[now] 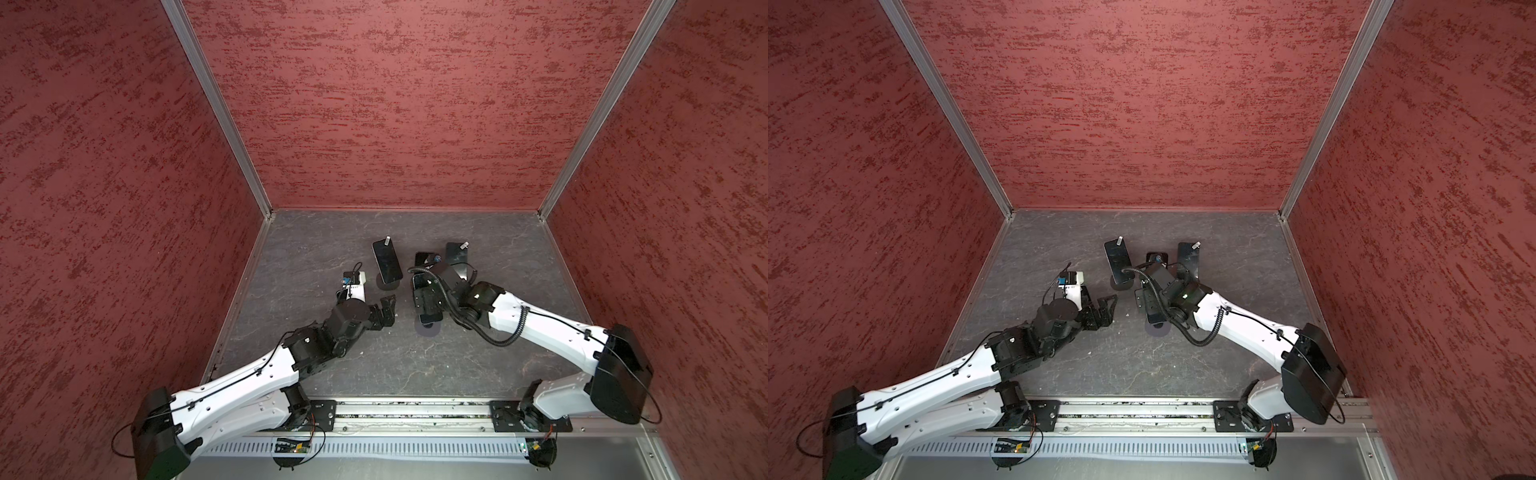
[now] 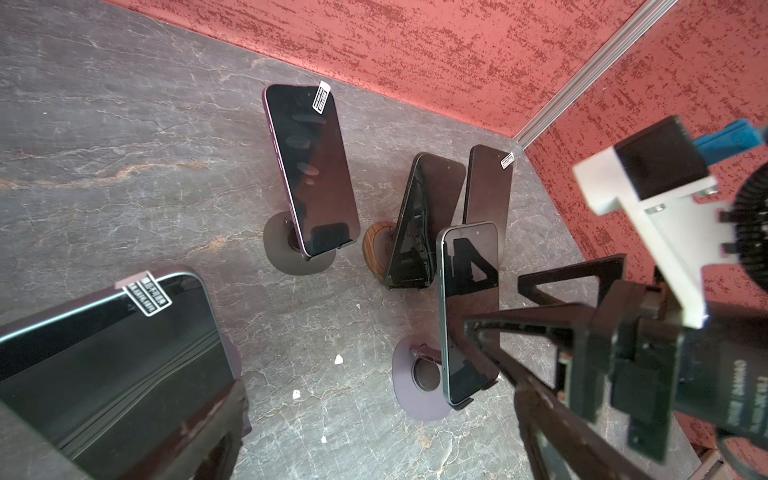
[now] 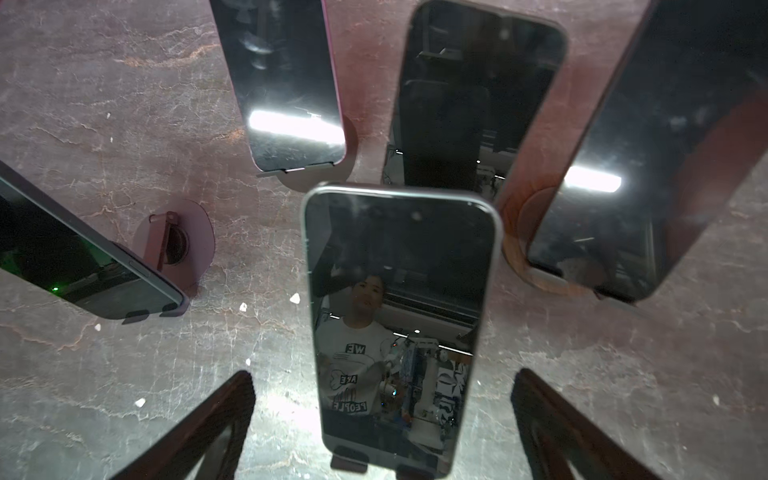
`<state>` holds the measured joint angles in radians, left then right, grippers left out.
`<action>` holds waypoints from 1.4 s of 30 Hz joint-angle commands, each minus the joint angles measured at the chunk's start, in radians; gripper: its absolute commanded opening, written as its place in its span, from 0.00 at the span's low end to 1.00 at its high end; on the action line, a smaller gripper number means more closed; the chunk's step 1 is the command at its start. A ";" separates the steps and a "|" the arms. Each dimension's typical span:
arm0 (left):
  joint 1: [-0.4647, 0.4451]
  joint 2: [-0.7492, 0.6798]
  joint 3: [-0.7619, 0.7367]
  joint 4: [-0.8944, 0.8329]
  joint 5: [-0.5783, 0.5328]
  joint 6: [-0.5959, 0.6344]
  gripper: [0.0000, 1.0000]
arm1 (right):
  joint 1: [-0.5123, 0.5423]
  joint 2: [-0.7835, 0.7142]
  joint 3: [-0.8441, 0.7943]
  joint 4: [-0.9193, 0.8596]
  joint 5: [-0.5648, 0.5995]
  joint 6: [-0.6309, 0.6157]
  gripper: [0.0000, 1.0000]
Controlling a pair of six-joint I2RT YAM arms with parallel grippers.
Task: Remove the phone from the phone stand
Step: 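Reach the right gripper to the phone on the purple stand, then close the right gripper on the phone's top edge and lift it off the stand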
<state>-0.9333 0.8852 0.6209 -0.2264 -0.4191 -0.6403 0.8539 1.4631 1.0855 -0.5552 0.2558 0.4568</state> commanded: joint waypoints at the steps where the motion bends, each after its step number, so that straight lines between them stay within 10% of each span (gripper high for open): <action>1: 0.014 -0.019 -0.009 0.002 0.012 0.003 0.99 | 0.019 0.046 0.040 -0.023 0.075 0.017 0.99; 42: 0.062 -0.014 -0.019 0.021 0.067 -0.012 0.99 | 0.025 0.101 -0.035 0.056 0.128 0.006 0.67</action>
<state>-0.8776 0.8715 0.6178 -0.2234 -0.3565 -0.6434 0.8742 1.5692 1.0718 -0.5114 0.3630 0.4545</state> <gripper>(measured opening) 0.995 0.757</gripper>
